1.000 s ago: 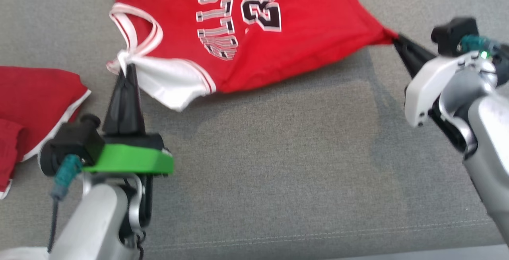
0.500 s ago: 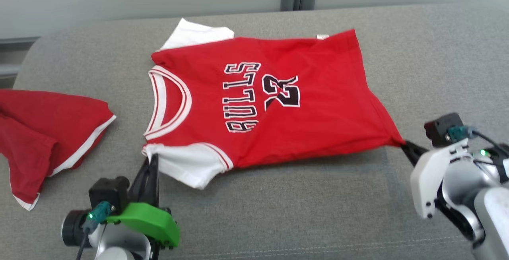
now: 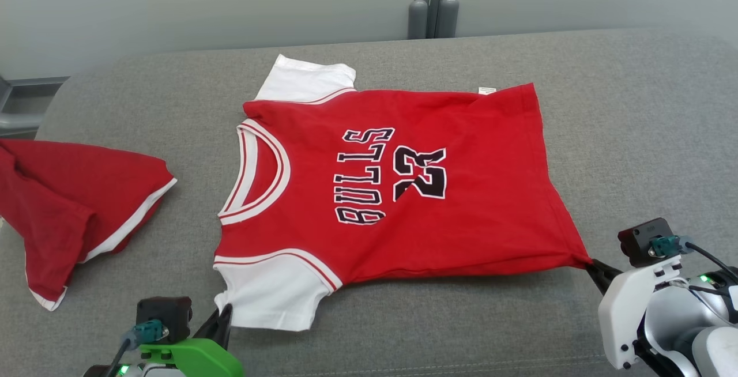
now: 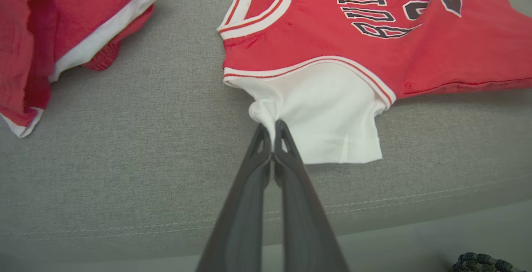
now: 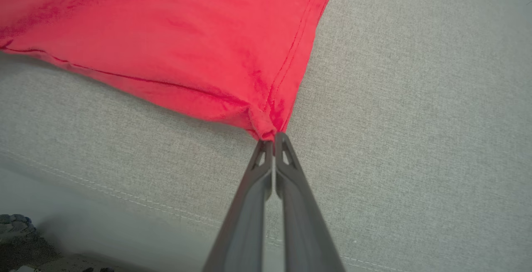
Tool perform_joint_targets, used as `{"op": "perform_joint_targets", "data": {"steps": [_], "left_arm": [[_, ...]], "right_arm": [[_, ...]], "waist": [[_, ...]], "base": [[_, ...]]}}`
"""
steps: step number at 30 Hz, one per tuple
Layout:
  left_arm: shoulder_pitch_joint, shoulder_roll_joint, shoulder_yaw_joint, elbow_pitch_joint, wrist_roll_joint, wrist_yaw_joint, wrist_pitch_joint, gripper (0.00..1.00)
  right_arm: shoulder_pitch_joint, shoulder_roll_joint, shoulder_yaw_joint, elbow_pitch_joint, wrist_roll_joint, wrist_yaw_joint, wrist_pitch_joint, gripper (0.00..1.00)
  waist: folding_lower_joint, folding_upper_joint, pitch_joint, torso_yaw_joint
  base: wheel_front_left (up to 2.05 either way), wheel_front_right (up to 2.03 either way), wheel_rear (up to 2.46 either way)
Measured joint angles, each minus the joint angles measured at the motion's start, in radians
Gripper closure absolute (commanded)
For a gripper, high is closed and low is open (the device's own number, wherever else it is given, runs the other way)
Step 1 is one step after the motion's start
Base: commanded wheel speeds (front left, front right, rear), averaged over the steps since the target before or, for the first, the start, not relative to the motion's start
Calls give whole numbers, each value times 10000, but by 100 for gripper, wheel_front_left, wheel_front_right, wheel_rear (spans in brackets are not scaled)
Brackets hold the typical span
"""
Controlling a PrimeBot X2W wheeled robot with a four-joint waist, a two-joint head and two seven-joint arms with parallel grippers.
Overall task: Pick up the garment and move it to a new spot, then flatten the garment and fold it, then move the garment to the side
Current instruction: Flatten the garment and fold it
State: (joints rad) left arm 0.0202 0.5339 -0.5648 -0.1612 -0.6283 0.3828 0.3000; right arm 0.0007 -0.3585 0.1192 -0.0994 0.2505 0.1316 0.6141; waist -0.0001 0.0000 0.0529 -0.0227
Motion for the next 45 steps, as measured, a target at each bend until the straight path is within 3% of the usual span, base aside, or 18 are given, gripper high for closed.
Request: {"op": "perform_joint_targets", "data": {"steps": [4, 8, 24, 35, 45], "left_arm": [[56, -65, 339, -759, -318, 194, 54, 100], [-680, -362, 458, -456, -451, 29, -40, 100], [-5021, -1778, 201, 4084, -119, -943, -105, 100], [-7138, -2270, -161, 6268, 334, -1511, -336, 100], [-8147, -2552, -410, 7708, 617, -1768, -610, 100]], "right_arm": [[-8, 161, -169, -44, 36, 0, -251, 100], [-293, 430, -324, 6, 286, 0, -529, 100], [-3320, 1143, -73, 2282, 780, -2, -1850, 100], [-4677, 1363, 40, 4332, 422, -2, -3087, 100], [-5649, 2100, -671, 5925, -558, -2, -4044, 100]], "waist": [[0, 0, 67, 36], [0, 0, 247, 83], [0, 0, 1346, -28], [1, 0, 2043, -125], [1, 0, 2476, -335]], "base": [[0, 0, 0], [0, 0, 0], [0, 0, 0], [0, 0, 0], [0, 0, 0]]}}
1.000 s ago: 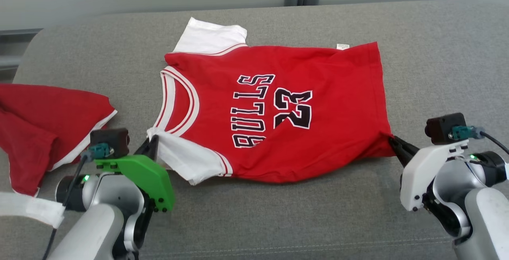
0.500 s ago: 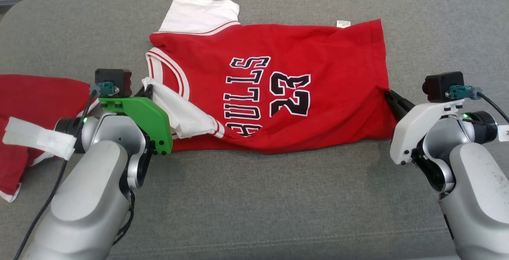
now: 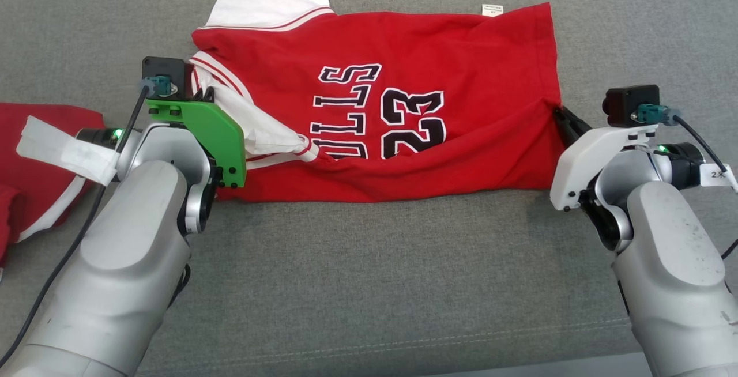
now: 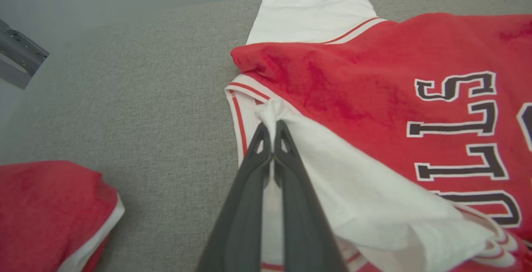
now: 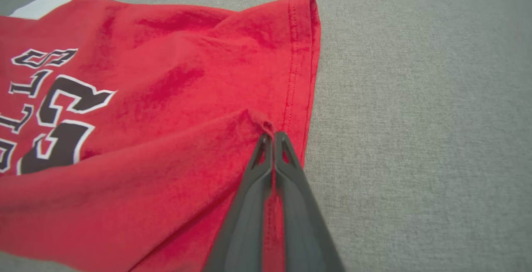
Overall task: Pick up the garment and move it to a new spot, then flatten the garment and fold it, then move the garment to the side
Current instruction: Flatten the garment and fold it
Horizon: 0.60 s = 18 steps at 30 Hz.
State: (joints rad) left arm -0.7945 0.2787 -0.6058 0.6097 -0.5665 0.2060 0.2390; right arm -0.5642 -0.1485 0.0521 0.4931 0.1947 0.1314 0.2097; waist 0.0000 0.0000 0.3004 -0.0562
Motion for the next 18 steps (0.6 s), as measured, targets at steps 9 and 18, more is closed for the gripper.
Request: {"op": "perform_joint_targets", "data": {"steps": [9, 18], "left_arm": [[-421, -58, -215, 917, 265, 50, -144, 100], [-595, -130, -414, 1480, 391, 56, -299, 100]], "right_arm": [[-458, 268, -374, 1191, -711, 0, -416, 100], [-623, 422, -859, 1873, -1430, 2, -802, 100]], "waist": [[0, 0, 160, 15], [0, 0, 101, 48]], "base": [[0, 0, 0], [0, 0, 0]]}}
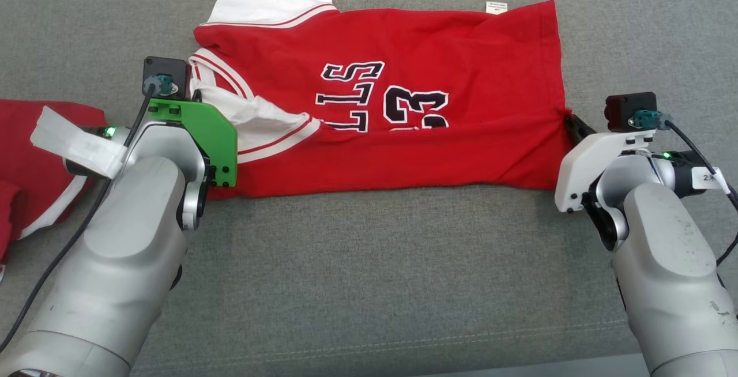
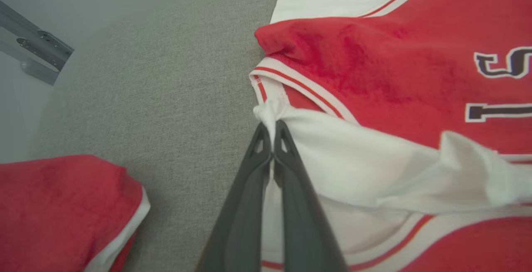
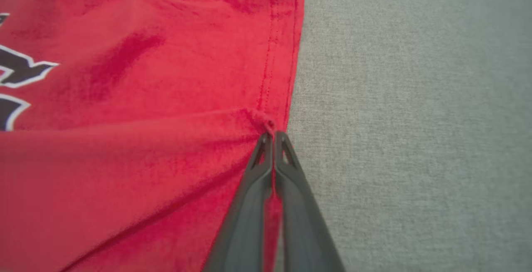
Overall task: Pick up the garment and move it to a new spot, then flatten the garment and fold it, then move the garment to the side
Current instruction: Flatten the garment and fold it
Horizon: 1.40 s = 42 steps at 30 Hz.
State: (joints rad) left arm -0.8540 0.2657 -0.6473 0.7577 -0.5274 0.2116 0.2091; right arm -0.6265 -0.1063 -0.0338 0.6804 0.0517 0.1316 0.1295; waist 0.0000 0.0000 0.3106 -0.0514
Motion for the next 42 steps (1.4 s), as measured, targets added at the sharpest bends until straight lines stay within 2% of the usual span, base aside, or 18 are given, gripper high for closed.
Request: {"op": "perform_joint_targets", "data": {"steps": [4, 5, 6, 7, 14, 19, 25, 26, 35, 42], "left_arm": [[-274, -84, -167, 136, 86, -144, -105, 100], [-324, -107, -199, 188, 96, -194, -140, 100], [-347, -125, -268, 215, 125, -276, -192, 34], [-364, -132, -314, 245, 165, -353, -274, 0], [-350, 17, -334, 337, 203, -418, -821, 0], [647, 546, -268, -192, 201, -198, -1486, 0], [1877, 744, -353, -865, 56, 77, -1592, 0], [2297, 803, -401, -1164, 58, 245, -1674, 0], [3289, 840, -656, -1639, 77, 690, -1661, 0], [3289, 823, -694, -1471, 73, 792, -1471, 0]], "right_arm": [[-135, 174, -265, 270, -209, -2, -38, 100], [-150, 234, -226, 328, -221, -2, -38, 67], [-160, 291, -232, 403, -213, -2, -31, 0], [-161, 332, -219, 456, -205, -2, -35, 0], [-116, 389, -251, 349, -213, -2, -443, 0], [776, 384, -834, -744, -205, -2, -920, 0], [1613, 422, -947, -1699, -376, -2, -974, 0], [1915, 458, -968, -1994, -376, -2, -976, 0], [2738, 543, -951, -2387, -391, -2, -807, 0], [2748, 558, -554, -2220, -522, -2, -278, 0]], "waist": [[0, 0, -27, -20], [0, 0, -31, -33], [0, 0, -34, -49], [0, 0, -37, -68], [0, 0, -195, -48], [0, 0, -537, 56], [0, 0, -843, 116], [0, 0, -939, 129], [0, 0, -1021, 193], [0, 0, -957, 168]], "base": [[0, 0, 0], [0, 0, 0], [0, 0, 0], [0, 0, 0], [0, 0, 0], [0, 0, 0], [0, 0, 0], [0, 0, 0], [0, 0, 0], [0, 0, 0]]}}
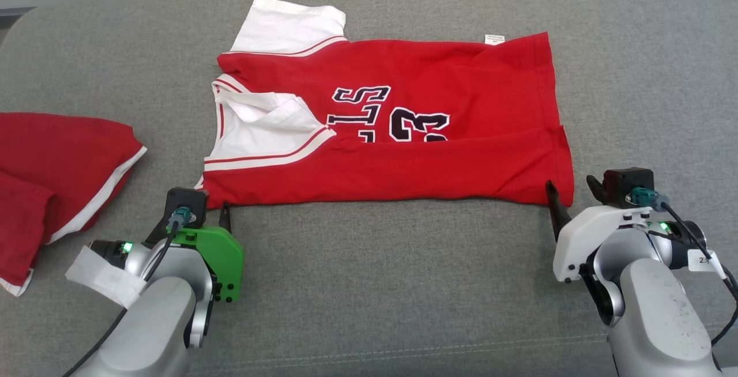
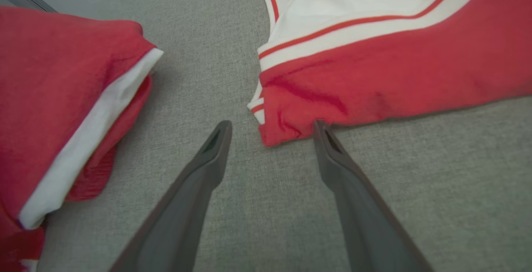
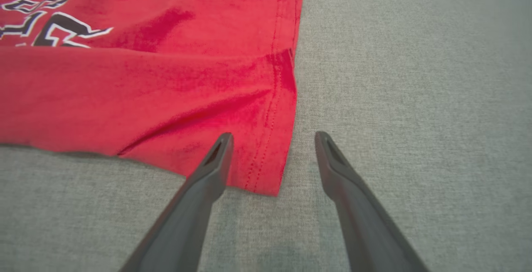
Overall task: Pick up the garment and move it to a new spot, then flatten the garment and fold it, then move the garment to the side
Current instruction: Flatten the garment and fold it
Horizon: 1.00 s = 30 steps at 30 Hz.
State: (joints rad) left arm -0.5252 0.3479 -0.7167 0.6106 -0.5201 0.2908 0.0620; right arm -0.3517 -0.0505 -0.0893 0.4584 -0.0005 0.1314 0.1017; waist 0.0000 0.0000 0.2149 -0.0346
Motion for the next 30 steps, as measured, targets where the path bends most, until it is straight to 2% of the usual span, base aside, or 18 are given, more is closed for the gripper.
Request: {"op": "perform_joint_targets", "data": {"steps": [11, 12, 14, 15, 21, 23, 25, 26, 27, 29, 30], "left_arm": [[-639, -125, 171, 330, -439, -146, 700, 0], [-666, -121, 134, 391, -449, -178, 846, 7], [-727, -128, 79, 451, -489, -257, 1030, 72], [-763, -144, 56, 477, -495, -276, 1053, 100], [-856, -314, 2, 640, -579, -355, 1120, 100], [-895, -337, -8, 685, -587, -366, 1085, 100], [-929, -360, -19, 721, -587, -368, 1039, 100], [-946, -370, -27, 740, -587, -372, 1035, 100], [-964, -378, -29, 759, -589, -395, 1026, 100], [-980, -385, -38, 796, -596, -401, 993, 100], [-996, -391, -44, 819, -598, -412, 986, 100]], "right_arm": [[-139, 10, 389, -10, 29, 0, 531, 0], [-152, 12, 397, -21, 15, 0, 562, 0], [-184, 10, 393, -38, -23, 0, 619, 0], [-208, 10, 393, -38, -52, 0, 658, 0], [-333, 4, 322, 35, -132, 0, 918, 0], [-348, 12, 282, 59, -69, 0, 993, 12], [-348, 6, 309, 59, 13, 0, 997, 18], [-348, 8, 336, 63, 29, 0, 1005, 30], [-348, 10, 360, 69, 36, 0, 1005, 38], [-348, 10, 399, 73, 35, 0, 1003, 38], [-348, 10, 412, 73, 36, 0, 1001, 43]], "waist": [[0, 0, 151, -85], [0, 0, 173, -95], [0, 0, 225, -112], [0, 0, 256, -118], [0, 0, 431, -124], [0, 0, 464, -105], [0, 0, 485, -84], [0, 0, 493, -76], [0, 0, 498, -68], [0, 0, 505, -60], [0, 0, 506, -57]], "base": [[0, 0, 0], [0, 0, 0], [0, 0, 0], [0, 0, 0], [0, 0, 0], [0, 0, 0], [0, 0, 0], [0, 0, 0], [0, 0, 0], [0, 0, 0], [0, 0, 0]]}}
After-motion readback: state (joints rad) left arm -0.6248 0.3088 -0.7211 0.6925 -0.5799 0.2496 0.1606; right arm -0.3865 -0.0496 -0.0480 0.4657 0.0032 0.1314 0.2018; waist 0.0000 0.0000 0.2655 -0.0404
